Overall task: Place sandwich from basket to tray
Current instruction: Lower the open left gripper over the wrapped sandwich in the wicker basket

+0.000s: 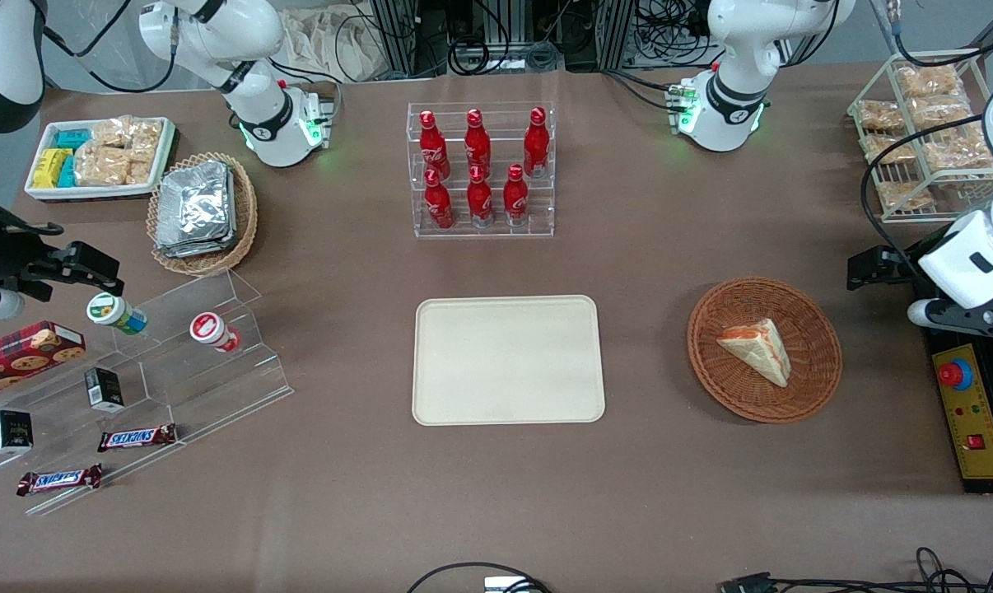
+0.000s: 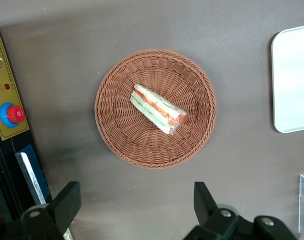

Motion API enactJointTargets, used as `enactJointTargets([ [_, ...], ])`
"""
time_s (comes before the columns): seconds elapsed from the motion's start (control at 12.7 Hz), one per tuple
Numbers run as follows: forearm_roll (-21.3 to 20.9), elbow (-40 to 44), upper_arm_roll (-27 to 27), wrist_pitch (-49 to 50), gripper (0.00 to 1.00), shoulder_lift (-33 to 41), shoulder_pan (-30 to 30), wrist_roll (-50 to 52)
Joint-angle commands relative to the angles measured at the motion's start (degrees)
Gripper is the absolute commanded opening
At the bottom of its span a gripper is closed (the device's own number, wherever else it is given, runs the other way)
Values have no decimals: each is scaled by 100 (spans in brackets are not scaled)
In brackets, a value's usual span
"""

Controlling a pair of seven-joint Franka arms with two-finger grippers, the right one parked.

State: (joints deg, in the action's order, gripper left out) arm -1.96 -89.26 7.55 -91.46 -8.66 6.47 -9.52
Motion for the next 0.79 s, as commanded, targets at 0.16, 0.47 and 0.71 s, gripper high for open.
enactJointTargets([
  [0.16,46,233,27,164,100,-127,-6,99],
  [0.47,-173,-483,53,-429,100,-102,-234,1940],
  [0.71,167,-2047,10,-1932,100,531,-59,3355],
])
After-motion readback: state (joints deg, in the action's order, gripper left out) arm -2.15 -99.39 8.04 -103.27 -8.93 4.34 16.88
